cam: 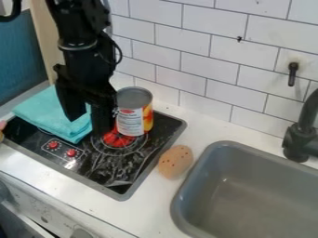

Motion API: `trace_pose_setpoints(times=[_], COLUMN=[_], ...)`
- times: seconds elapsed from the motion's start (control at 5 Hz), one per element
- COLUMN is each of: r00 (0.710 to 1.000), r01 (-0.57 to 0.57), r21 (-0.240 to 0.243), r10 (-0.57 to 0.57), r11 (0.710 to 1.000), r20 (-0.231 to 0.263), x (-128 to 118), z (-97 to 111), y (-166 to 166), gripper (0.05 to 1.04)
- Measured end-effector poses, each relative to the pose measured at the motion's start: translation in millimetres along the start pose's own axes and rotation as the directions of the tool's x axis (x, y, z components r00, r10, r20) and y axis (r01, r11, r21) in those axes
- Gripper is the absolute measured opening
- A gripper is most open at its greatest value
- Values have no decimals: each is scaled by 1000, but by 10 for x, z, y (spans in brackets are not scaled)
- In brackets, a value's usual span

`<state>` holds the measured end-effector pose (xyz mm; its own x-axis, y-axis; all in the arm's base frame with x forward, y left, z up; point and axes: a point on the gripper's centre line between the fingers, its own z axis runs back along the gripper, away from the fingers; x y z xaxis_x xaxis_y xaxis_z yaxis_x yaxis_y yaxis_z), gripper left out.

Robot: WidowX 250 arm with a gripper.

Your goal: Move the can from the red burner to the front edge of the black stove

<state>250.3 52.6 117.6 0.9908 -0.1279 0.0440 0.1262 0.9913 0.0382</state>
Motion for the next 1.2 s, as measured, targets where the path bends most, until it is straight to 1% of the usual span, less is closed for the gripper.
trace_pose_setpoints(times=[0.2,0.4,0.6,0.8,1.0,1.2], r00=[1000,998,992,986,970,957], r01=[1,28,49,20,-13,-37], r21=[-7,-63,-69,-55,-61,-78], r10=[-1,-24,-40,-11,28,57], r11=[1000,998,996,998,998,996], r20=[-12,66,119,169,240,284], x=[-3,288,510,819,1056,1322], z=[-35,137,192,172,57,1], y=[-7,-42,-9,86,135,191], gripper=[1005,1005,1005,1005,1005,1005])
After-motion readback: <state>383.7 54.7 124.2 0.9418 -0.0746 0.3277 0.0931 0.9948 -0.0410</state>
